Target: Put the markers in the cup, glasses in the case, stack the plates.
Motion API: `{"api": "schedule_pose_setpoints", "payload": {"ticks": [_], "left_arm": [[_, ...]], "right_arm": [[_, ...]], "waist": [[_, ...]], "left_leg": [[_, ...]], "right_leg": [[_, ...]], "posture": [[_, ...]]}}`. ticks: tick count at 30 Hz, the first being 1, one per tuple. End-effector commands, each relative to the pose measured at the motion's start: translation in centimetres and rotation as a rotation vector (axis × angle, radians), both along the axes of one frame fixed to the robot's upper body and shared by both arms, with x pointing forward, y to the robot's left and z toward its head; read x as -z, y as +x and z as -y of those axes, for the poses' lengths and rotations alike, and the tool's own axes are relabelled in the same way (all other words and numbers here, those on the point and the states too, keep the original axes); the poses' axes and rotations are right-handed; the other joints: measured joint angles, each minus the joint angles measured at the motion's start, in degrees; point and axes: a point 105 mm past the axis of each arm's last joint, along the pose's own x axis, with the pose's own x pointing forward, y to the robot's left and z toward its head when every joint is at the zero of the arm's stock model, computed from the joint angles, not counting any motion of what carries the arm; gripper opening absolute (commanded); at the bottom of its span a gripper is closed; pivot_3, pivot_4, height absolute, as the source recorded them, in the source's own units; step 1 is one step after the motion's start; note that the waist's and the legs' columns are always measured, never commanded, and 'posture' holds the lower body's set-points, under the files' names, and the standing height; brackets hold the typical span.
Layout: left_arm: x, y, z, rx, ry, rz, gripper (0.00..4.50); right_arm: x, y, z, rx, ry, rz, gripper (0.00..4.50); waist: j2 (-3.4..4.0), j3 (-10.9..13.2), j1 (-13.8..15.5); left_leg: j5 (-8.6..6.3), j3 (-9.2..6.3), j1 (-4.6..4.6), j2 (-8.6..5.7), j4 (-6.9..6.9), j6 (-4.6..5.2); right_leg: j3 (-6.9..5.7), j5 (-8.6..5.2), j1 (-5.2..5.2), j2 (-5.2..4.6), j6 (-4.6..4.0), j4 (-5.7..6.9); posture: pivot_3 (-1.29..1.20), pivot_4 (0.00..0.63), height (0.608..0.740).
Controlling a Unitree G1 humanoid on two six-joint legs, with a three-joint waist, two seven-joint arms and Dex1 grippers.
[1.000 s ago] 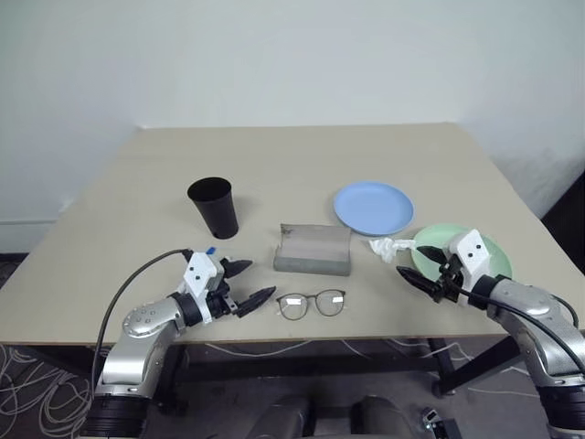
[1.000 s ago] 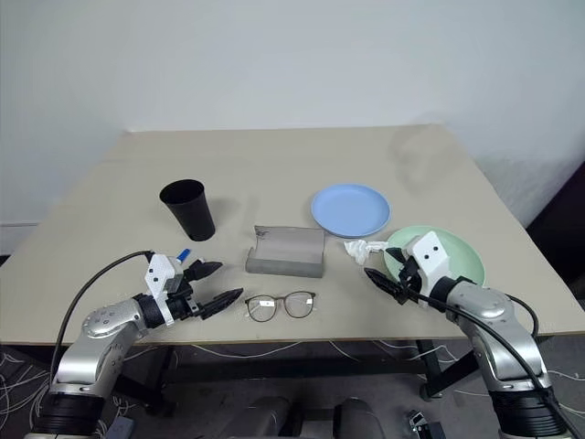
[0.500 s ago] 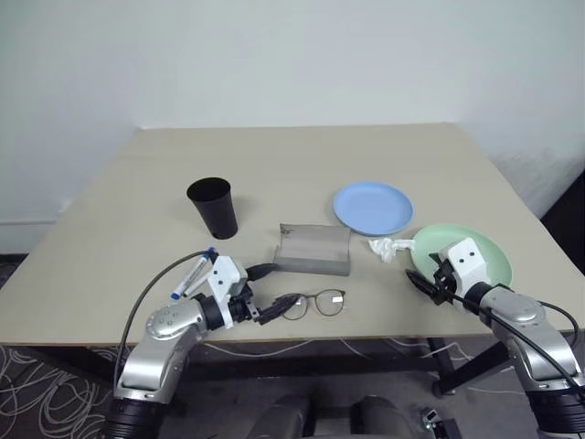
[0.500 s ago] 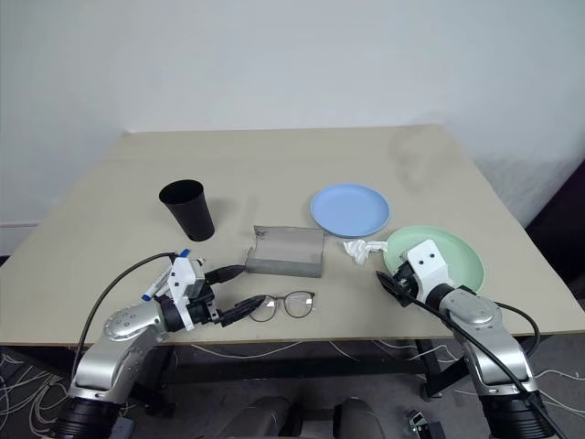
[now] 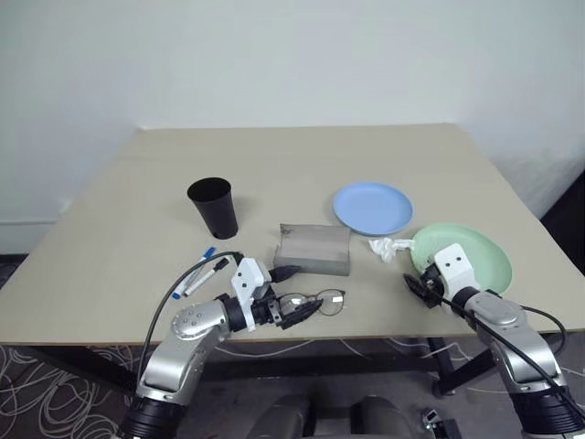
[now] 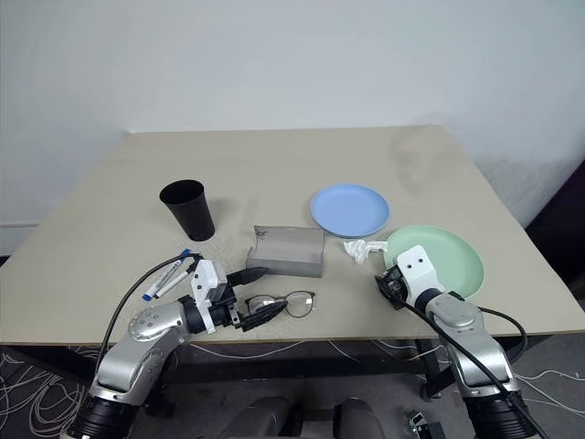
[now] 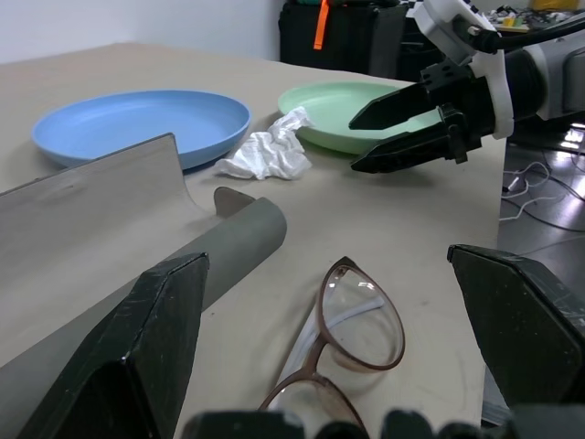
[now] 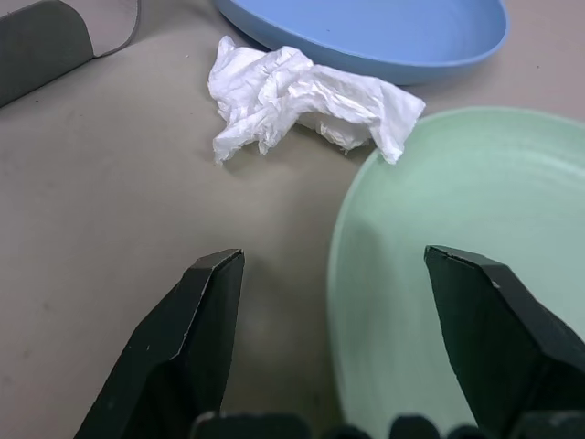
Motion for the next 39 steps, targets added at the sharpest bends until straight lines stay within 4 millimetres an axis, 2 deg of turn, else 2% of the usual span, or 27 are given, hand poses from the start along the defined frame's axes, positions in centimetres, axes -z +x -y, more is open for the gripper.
{"api": "schedule_pose_setpoints", "payload": {"ticks": [1, 8, 13, 17, 21, 28, 33, 39], "left_arm": [[-1.2, 0.4, 0.3, 0.006, -0.006, 0.063, 4.5], [-1.2, 0.4, 0.4, 0.003, -0.004, 0.068, 4.5], [-1.3, 0.4, 0.5, 0.001, -0.005, 0.072, 4.5], [-1.4, 0.5, 0.4, -0.004, -0.005, 0.077, 4.5], [-1.5, 0.7, 0.4, -0.012, -0.004, 0.084, 4.5], [-1.6, 1.0, 0.4, -0.027, -0.002, 0.094, 4.5], [-1.8, 1.4, 0.3, -0.037, -0.001, 0.105, 4.5], [-2.0, 1.7, 0.3, -0.044, -0.002, 0.118, 4.5]], "right_arm": [[-1.2, 0.2, -0.6, -0.004, -0.035, 0.057, 2.5], [-1.3, 0.3, -0.6, -0.005, -0.077, 0.071, 0.02], [-1.6, 0.5, -0.7, -0.013, -0.12, 0.094, 0.02], [-2.0, 1.3, 0.4, 0.032, -0.18, 0.113, 0.02], [-2.9, 2.4, 1.0, 0.052, -0.2, 0.155, 0.02], [-4.7, 5.0, 0.4, -0.054, -0.291, 0.24, 0.02], [-6.1, 7.4, -1.7, -0.224, -0.317, 0.306, 0.02], [-7.0, 9.8, -5.6, -0.414, -0.224, 0.332, 0.02]], "waist": [[0.0, 0.0, 0.0], [0.0, 0.0, 0.0], [0.0, 0.0, 0.0], [0.0, 0.0, 0.0], [0.0, 0.0, 0.0], [0.0, 0.0, 0.0], [0.0, 0.0, -0.1], [-0.01, 0.0, -0.1]], "left_leg": [[0.0, 0.0, 0.0, 0.0, 0.0, 0.0], [0.0, 0.0, 0.01, 0.0, 0.0, 0.0], [0.0, -0.01, 0.02, 0.0, 0.01, 0.0], [0.0, 0.0, 0.03, 0.0, 0.02, 0.0], [0.0, 0.0, 0.03, 0.0, 0.03, 0.0], [0.01, 0.03, 0.05, 0.0, 0.07, 0.01], [0.03, 0.02, 0.08, 0.0, 0.09, 0.03], [0.08, 0.02, 0.12, 0.0, 0.14, 0.1]], "right_leg": [[0.0, 0.0, 0.01, 0.0, 0.0, 0.0], [0.0, 0.0, 0.0, 0.01, 0.0, 0.0], [-0.01, 0.0, 0.0, 0.02, 0.0, 0.01], [0.0, 0.0, 0.0, 0.01, 0.0, 0.01], [-0.02, 0.01, 0.0, 0.01, 0.0, 0.01], [-0.03, 0.03, 0.01, 0.03, 0.02, 0.01], [-0.04, 0.05, 0.08, 0.05, 0.03, 0.02], [-0.04, 0.13, 0.08, 0.11, 0.12, 0.0]], "posture": [[0.0, 0.0, 0.738], [0.0, 0.0, 0.738], [0.0, 0.0, 0.738], [0.0, 0.0, 0.738], [0.0, 0.0, 0.738], [0.0, 0.0, 0.738], [0.0, 0.0, 0.738], [0.0, 0.0, 0.738]]}}
